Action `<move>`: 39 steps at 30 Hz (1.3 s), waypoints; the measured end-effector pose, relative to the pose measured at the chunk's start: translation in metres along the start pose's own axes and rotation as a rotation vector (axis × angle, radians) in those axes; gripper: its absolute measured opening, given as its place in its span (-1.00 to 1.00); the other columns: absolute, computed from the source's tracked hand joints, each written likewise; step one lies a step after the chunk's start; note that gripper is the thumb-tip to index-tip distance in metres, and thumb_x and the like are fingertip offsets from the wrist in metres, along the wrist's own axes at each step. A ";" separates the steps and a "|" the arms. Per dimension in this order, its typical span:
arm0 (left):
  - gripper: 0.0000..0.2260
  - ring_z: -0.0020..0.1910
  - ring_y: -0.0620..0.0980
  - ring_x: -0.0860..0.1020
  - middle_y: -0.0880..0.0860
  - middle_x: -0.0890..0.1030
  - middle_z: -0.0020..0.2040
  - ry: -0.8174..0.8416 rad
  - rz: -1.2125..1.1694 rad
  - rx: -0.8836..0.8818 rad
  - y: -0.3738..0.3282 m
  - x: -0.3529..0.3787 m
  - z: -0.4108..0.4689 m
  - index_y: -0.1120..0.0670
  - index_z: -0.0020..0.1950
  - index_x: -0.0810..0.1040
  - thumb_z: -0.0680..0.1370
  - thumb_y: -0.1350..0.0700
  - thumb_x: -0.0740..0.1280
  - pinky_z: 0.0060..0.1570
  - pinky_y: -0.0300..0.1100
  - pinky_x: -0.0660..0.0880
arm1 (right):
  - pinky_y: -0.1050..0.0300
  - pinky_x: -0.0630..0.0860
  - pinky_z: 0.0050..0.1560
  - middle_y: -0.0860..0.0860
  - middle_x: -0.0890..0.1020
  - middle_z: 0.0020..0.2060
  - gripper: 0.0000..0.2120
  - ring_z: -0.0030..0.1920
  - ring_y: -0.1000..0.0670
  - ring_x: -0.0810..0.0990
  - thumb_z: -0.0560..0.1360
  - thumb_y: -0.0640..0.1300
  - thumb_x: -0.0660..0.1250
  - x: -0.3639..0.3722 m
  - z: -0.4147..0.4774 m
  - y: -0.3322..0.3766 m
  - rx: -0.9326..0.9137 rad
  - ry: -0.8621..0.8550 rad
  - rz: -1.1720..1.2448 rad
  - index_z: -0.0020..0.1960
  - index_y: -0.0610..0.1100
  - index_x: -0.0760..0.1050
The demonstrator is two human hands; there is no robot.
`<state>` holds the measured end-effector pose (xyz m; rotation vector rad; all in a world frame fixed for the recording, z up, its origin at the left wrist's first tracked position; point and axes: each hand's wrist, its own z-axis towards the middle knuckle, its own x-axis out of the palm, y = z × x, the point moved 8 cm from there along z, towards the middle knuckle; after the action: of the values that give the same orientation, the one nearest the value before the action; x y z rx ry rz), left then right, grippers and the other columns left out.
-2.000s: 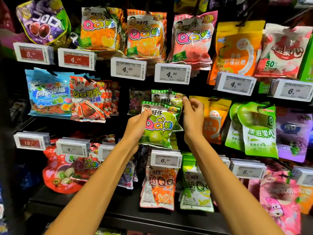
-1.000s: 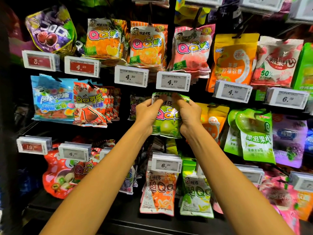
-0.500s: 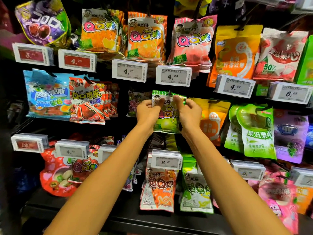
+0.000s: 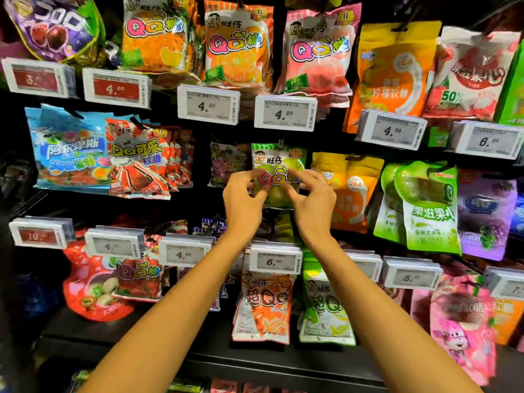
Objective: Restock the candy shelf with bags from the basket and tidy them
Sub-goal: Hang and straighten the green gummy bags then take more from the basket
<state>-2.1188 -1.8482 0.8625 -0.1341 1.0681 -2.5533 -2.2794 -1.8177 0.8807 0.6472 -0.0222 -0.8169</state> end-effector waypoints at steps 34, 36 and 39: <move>-0.93 -0.22 -0.20 0.54 -0.07 0.61 -0.16 0.225 -0.187 -0.231 0.020 -0.049 -0.194 0.12 -0.01 0.59 0.57 0.25 0.34 -0.13 -0.39 0.46 | 0.47 0.39 -0.15 0.08 0.65 -0.13 -0.85 -0.18 0.21 0.57 0.53 -0.23 0.33 -0.081 -0.202 -0.015 0.208 0.083 0.086 0.04 -0.08 0.62; -0.96 -0.31 -0.25 0.49 0.00 0.60 -0.22 0.238 -0.174 -0.374 0.049 -0.045 -0.248 0.15 -0.04 0.59 0.56 0.25 0.34 -0.20 -0.42 0.41 | 0.48 0.38 -0.16 0.04 0.65 -0.13 -0.85 -0.21 0.20 0.54 0.53 -0.26 0.32 -0.081 -0.257 -0.053 0.308 0.169 0.062 0.04 -0.10 0.61; -0.90 -0.37 -0.31 0.47 -0.08 0.54 -0.31 0.325 -0.050 -0.519 0.095 -0.038 -0.335 0.23 -0.13 0.59 0.56 0.30 0.31 -0.29 -0.52 0.35 | 0.31 0.43 -0.13 -0.07 0.68 -0.09 -0.84 -0.16 0.03 0.58 0.54 -0.30 0.31 -0.082 -0.344 -0.116 0.470 0.345 -0.003 0.06 -0.20 0.63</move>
<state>-2.1310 -1.6711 0.5607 0.1295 1.8561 -2.3285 -2.3244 -1.6388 0.5579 1.2268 0.1034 -0.6969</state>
